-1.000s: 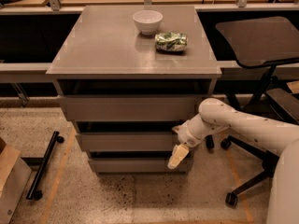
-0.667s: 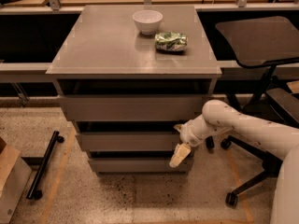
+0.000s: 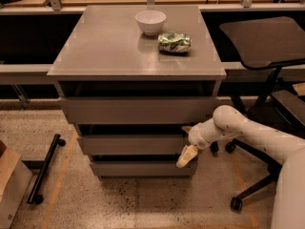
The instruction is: Open middle drawer
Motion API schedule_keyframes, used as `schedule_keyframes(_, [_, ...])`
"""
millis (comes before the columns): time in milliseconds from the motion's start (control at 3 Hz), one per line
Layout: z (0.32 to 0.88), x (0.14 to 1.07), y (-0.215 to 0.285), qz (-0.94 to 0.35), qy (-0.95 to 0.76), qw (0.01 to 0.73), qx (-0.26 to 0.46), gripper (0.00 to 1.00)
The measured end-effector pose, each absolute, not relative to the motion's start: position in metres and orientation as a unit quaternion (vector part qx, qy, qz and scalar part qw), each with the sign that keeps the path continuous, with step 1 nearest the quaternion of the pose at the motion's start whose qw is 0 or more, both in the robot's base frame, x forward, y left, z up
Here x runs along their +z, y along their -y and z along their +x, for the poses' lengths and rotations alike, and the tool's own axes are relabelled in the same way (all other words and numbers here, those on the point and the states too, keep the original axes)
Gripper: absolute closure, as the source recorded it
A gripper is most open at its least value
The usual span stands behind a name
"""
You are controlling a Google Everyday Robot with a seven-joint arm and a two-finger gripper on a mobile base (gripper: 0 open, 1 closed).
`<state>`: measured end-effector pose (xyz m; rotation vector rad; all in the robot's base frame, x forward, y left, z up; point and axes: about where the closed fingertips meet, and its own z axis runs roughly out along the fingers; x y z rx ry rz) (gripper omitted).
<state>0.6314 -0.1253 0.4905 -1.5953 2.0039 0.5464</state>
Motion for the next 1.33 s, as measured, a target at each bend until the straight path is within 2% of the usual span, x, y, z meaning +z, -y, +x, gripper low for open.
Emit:
schedule_keyframes(1000, [0.658, 0.43, 0.134, -0.546, -0.761, 0.257, 0.239, 0.0])
schedule_keyframes(1333, [0.658, 0.433, 0.134, -0.546, -0.761, 0.257, 0.239, 0.25])
